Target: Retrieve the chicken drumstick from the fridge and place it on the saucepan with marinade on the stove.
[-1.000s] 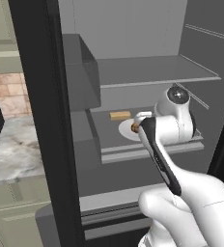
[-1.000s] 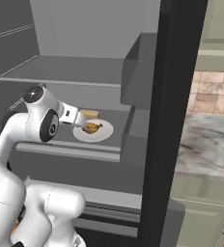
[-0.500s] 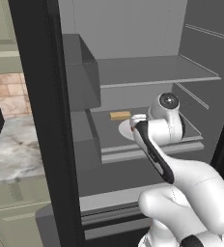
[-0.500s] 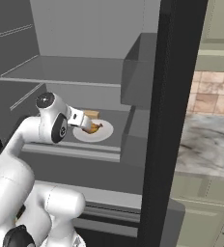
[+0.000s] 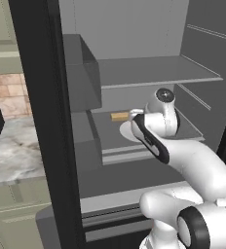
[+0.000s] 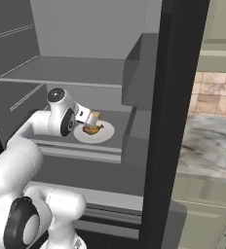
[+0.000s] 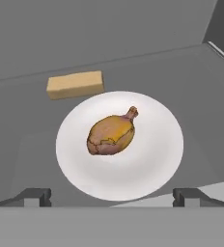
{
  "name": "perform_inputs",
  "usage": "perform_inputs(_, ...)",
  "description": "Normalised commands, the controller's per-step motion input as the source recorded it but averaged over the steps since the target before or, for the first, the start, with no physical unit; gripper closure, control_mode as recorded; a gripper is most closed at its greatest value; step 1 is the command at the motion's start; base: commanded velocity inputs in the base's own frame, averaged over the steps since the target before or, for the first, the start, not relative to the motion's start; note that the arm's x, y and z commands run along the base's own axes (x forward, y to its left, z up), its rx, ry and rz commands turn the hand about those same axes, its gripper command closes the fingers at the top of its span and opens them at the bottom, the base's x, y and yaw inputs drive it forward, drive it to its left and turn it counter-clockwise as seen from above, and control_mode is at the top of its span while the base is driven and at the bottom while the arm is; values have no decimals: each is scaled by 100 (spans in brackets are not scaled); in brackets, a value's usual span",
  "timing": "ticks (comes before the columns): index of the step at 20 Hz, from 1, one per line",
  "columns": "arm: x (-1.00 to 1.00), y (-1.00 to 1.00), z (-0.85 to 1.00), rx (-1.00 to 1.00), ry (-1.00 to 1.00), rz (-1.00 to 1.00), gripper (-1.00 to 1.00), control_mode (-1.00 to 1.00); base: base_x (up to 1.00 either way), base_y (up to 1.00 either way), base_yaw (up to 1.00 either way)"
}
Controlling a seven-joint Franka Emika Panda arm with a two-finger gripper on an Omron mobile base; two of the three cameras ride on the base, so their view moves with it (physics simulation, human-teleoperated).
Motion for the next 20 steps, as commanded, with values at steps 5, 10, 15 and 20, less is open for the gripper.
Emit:
perform_inputs(5, 24, 0, -16, 0, 3, -12, -100, -100, 0, 0, 0)
perform_inputs(10, 13, 0, -13, 5, 6, -12, -100, -100, 0, 0, 0)
perform_inputs(15, 25, 0, -26, 4, 3, -8, -100, -100, 0, 0, 0)
perform_inputs(20, 36, 0, -32, 0, 0, -8, -100, -100, 0, 0, 0)
